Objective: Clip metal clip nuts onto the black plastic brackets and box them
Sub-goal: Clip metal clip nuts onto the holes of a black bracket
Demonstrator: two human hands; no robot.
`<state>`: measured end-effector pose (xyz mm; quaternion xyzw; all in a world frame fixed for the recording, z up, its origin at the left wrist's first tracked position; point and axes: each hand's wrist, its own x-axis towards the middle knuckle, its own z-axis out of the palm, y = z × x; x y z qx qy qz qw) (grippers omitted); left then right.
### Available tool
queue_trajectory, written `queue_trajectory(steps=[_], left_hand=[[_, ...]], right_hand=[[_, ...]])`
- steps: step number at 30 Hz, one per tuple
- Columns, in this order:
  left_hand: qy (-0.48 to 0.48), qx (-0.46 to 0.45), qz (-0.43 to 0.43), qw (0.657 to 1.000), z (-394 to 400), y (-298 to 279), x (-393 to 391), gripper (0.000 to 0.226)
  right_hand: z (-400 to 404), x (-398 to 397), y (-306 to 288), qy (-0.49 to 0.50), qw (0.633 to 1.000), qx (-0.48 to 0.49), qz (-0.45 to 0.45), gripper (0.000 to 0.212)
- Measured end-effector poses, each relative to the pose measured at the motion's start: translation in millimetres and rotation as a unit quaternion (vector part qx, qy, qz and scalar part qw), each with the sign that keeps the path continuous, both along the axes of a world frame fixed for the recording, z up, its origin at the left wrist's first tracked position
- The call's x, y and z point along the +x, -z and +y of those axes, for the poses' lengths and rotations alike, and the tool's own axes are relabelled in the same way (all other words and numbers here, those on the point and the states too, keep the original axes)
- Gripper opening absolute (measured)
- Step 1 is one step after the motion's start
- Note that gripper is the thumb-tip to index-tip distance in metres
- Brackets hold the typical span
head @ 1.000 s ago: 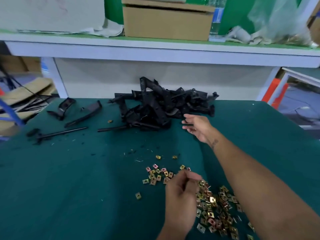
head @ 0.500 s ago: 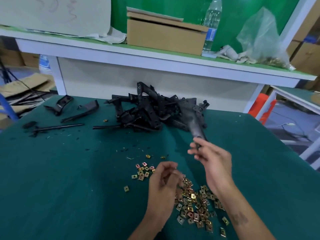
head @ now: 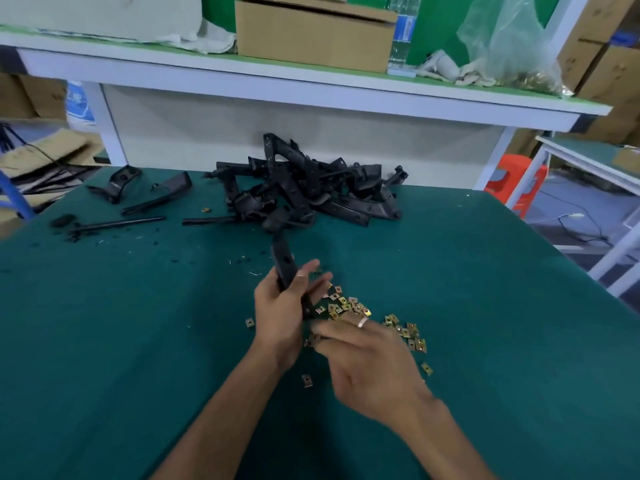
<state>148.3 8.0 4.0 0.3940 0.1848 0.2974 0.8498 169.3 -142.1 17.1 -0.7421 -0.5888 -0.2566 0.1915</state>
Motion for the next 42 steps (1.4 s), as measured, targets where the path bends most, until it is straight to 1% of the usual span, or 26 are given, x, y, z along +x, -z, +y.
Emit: queue_trajectory(steps=[2,4,7,9,10,12,13,16,18,20,24,28,30,33,34,38,42], left_hand=[[0.015,-0.014,0.008,1.000,8,0,-3,0.019],[0.043,0.000,0.007,0.999,13,-1,-7,0.025],[0.051,0.069,0.005,0.996,12,-1,-9,0.026],[0.035,0.129,0.006,0.991,9,1,-9,0.027],[0.027,0.159,0.006,0.987,8,2,-8,0.027],[0.009,0.218,0.015,0.976,9,3,-7,0.025],[-0.005,0.237,0.017,0.971,10,4,-7,0.023],[-0.047,0.250,0.023,0.967,15,9,-6,0.019],[-0.061,0.268,0.036,0.961,16,10,-5,0.018],[-0.064,0.289,0.059,0.953,14,9,-5,0.018],[-0.061,0.292,0.086,0.951,8,3,-8,0.018],[-0.059,0.340,0.104,0.933,9,1,-9,0.017],[-0.057,0.377,0.125,0.916,11,3,-9,0.020],[-0.065,0.432,0.158,0.886,10,9,-8,0.023],[-0.073,0.441,0.167,0.879,9,10,-8,0.023],[-0.103,0.463,0.180,0.862,5,15,-9,0.014],[-0.109,0.510,0.185,0.833,5,18,-9,0.022]], right_hand=[[-7,14,0,-0.027,0.993,0.091,0.072,0.029],[-10,30,-4,-0.011,0.974,0.170,0.149,0.031],[-10,54,-13,0.057,0.950,0.229,0.204,0.035],[-6,71,-14,0.108,0.939,0.240,0.221,0.033],[-2,79,-15,0.138,0.936,0.223,0.234,0.031],[6,91,-12,0.190,0.932,0.150,0.270,0.025],[10,96,-9,0.200,0.932,0.112,0.281,0.023],[19,102,4,0.192,0.940,0.022,0.281,0.024],[26,99,11,0.182,0.944,-0.035,0.274,0.026],[33,96,15,0.176,0.940,-0.078,0.280,0.023],[41,95,18,0.188,0.932,-0.084,0.298,0.019],[45,96,23,0.183,0.926,-0.084,0.318,0.012],[44,97,23,0.181,0.924,-0.086,0.326,0.012],[40,99,22,0.176,0.921,-0.086,0.337,0.027],[39,100,22,0.175,0.920,-0.086,0.341,0.028],[37,99,21,0.173,0.918,-0.085,0.347,0.025],[38,96,19,0.178,0.915,-0.085,0.353,0.026]])
